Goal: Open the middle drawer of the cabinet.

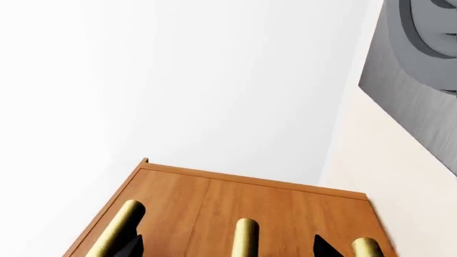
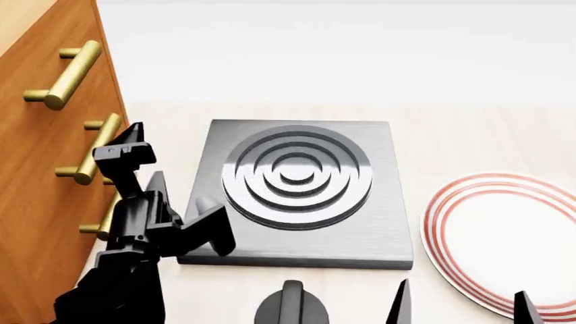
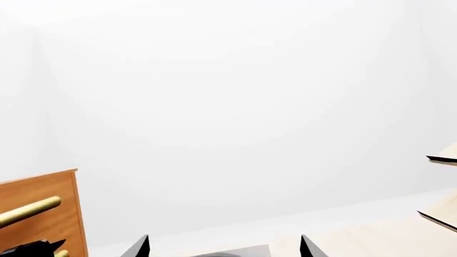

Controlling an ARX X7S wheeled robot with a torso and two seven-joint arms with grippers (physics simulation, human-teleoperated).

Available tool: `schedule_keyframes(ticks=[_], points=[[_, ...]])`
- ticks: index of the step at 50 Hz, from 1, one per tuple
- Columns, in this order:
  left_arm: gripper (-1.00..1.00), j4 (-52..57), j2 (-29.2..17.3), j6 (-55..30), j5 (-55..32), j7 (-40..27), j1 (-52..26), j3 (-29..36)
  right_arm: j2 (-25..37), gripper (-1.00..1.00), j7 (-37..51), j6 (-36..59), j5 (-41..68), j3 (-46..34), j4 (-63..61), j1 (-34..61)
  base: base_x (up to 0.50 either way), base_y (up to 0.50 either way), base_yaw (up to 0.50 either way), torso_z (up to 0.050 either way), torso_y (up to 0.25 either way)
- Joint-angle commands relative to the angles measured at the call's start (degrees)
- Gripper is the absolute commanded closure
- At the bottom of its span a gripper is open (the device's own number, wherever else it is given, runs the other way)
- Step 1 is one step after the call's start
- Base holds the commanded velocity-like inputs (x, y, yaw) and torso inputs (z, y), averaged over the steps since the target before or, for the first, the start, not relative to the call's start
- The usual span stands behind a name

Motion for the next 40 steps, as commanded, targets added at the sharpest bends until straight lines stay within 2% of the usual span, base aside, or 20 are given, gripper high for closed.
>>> schedule_keyframes(ticks=[1, 40], points=[[-1.0, -1.26, 0.0, -0.47, 0.07, -0.59, 0.29, -0.01, 0.24, -1.0, 0.22, -0.16, -0.04, -0.23, 0.04, -0.09, 0.0, 0.0, 0.0, 0.0, 0.0], [-1.0, -5.75, 0.0, 0.4, 0.94, -1.18, 1.53, -0.24, 0.95, -1.0, 0.93, -0.23, -0.35, -1.47, 0.21, 0.42, 0.0, 0.0, 0.0, 0.0, 0.0]])
